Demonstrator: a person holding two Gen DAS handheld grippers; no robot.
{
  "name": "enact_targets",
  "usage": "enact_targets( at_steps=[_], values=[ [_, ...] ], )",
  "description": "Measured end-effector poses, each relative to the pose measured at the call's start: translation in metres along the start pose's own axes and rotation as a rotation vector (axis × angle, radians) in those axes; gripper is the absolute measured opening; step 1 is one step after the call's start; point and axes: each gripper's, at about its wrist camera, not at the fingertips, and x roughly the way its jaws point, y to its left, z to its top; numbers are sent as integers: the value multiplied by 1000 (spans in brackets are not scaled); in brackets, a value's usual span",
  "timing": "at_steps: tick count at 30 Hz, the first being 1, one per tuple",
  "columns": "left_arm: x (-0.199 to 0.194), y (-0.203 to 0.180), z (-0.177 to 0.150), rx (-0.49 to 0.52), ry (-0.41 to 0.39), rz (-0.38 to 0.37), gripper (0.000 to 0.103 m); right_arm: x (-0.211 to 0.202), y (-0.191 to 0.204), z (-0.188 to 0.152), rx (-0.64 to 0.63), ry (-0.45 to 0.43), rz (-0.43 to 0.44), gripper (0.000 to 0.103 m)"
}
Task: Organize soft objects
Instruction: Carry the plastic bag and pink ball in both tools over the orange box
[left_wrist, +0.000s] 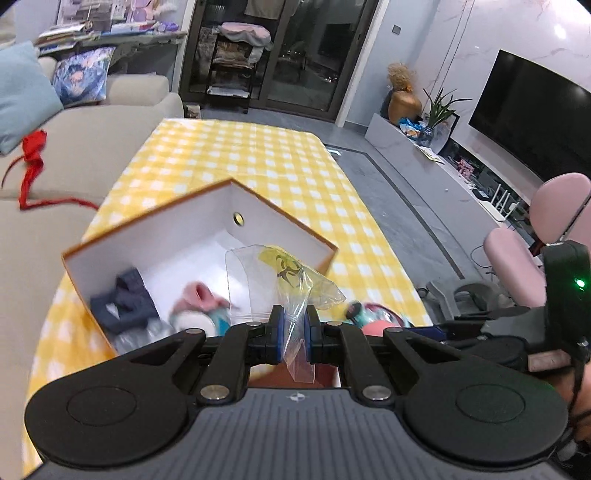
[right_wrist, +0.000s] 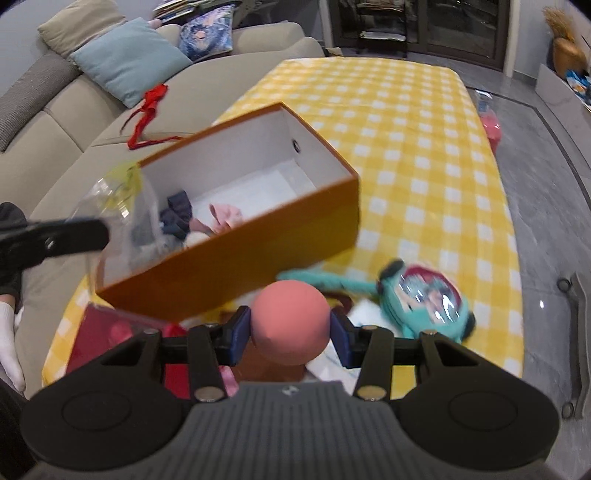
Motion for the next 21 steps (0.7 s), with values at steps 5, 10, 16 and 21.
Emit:
enact_targets(
  at_steps=[5,10,16,21],
  values=[
    [28,23,21,24,33,28,11,10,12,34,-24,-30,29,46],
    [57,50,29,-19,64,43,11,26,22,71,-52,-56,42,46],
    [87,74,34,-48,118,67,11,57,36,102,-93,-47,25,46],
    [104,86,37,-22,158,82,12,83,49,111,-136,-13,24,46]
  ],
)
